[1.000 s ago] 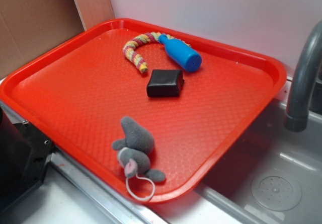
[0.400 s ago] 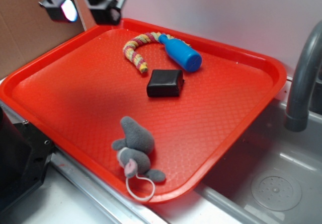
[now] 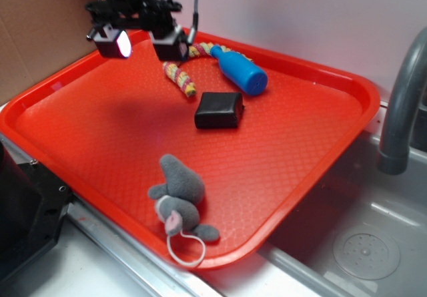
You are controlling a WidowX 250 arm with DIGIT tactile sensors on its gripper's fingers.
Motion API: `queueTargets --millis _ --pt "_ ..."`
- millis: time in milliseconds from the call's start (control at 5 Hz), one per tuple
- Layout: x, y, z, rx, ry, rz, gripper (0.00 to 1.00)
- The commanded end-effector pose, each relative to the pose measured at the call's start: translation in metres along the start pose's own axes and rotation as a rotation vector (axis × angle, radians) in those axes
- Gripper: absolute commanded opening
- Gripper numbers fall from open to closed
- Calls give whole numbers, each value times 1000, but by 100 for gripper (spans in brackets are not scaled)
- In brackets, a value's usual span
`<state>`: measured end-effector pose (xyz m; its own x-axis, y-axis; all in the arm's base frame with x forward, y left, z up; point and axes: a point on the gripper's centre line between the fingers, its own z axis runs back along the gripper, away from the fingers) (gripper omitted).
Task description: Grab the multicolored rope.
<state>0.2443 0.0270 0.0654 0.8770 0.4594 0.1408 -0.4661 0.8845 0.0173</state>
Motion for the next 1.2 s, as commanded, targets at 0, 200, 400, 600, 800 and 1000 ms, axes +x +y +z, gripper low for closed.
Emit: queueTargets --millis 0,200,400,600,800,1000 --pt "20 -5 -5 1 -20 24 100" --pt "20 -5 -5 1 -20 24 100" --pt "20 -5 -5 1 -20 24 100" --pt "29 -8 -24 -22 -40 51 100" --pt "36 -11 -39 -18 -29 81 100" --pt "40 -19 -55 1 -18 87 100"
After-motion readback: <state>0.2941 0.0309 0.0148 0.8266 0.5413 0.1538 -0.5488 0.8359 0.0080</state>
